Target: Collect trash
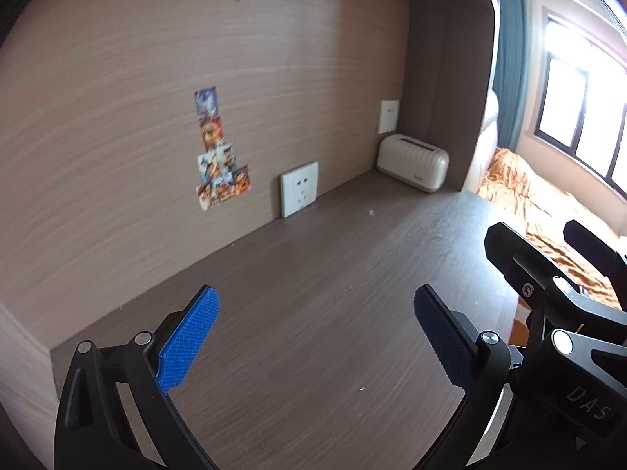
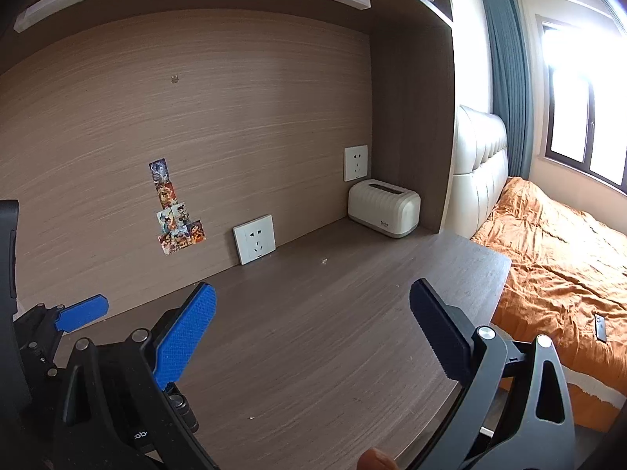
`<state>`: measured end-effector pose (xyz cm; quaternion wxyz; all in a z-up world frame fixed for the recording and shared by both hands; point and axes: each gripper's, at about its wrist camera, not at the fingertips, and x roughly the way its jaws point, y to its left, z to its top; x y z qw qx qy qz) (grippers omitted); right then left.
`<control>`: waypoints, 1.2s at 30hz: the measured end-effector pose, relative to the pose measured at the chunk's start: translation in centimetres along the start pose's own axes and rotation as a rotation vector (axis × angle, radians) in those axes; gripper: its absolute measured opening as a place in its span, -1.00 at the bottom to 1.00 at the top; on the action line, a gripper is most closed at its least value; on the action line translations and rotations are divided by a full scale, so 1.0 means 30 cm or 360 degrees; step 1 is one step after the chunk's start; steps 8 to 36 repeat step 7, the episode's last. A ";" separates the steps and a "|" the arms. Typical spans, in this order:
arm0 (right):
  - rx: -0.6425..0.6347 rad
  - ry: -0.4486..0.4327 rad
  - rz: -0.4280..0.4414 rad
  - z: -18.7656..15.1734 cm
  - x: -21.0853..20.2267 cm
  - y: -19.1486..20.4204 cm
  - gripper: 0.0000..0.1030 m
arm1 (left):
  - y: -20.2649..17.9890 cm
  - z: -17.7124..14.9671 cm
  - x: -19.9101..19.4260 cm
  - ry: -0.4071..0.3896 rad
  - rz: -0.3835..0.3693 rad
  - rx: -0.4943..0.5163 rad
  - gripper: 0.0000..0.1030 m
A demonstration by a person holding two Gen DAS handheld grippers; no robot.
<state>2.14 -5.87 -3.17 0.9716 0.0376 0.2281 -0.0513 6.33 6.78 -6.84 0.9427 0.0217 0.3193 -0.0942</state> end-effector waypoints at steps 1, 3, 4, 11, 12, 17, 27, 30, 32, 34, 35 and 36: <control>0.0008 0.0007 -0.0004 -0.008 0.019 0.008 0.91 | 0.028 -0.009 0.031 0.0016 0.0043 -0.0055 0.90; 0.0022 0.0091 0.0009 -0.045 0.097 0.051 0.91 | 0.101 -0.027 0.099 0.0080 0.0186 -0.0166 0.90; 0.0020 0.0142 0.0030 -0.063 0.133 0.073 0.91 | 0.165 -0.049 0.149 0.0136 0.0302 -0.0247 0.90; -0.0096 0.0340 0.0070 -0.129 0.257 0.198 0.91 | 0.346 -0.118 0.231 0.0242 0.0541 -0.0443 0.90; -0.0096 0.0340 0.0070 -0.129 0.257 0.198 0.91 | 0.346 -0.118 0.231 0.0242 0.0541 -0.0443 0.90; -0.0096 0.0340 0.0070 -0.129 0.257 0.198 0.91 | 0.346 -0.118 0.231 0.0242 0.0541 -0.0443 0.90; -0.0096 0.0340 0.0070 -0.129 0.257 0.198 0.91 | 0.346 -0.118 0.231 0.0242 0.0541 -0.0443 0.90; -0.0096 0.0340 0.0070 -0.129 0.257 0.198 0.91 | 0.346 -0.118 0.231 0.0242 0.0541 -0.0443 0.90; -0.0096 0.0340 0.0070 -0.129 0.257 0.198 0.91 | 0.346 -0.118 0.231 0.0242 0.0541 -0.0443 0.90; -0.0096 0.0340 0.0070 -0.129 0.257 0.198 0.91 | 0.346 -0.118 0.231 0.0242 0.0541 -0.0443 0.90; -0.0096 0.0340 0.0070 -0.129 0.257 0.198 0.91 | 0.346 -0.118 0.231 0.0242 0.0541 -0.0443 0.90; -0.0096 0.0340 0.0070 -0.129 0.257 0.198 0.91 | 0.346 -0.118 0.231 0.0242 0.0541 -0.0443 0.90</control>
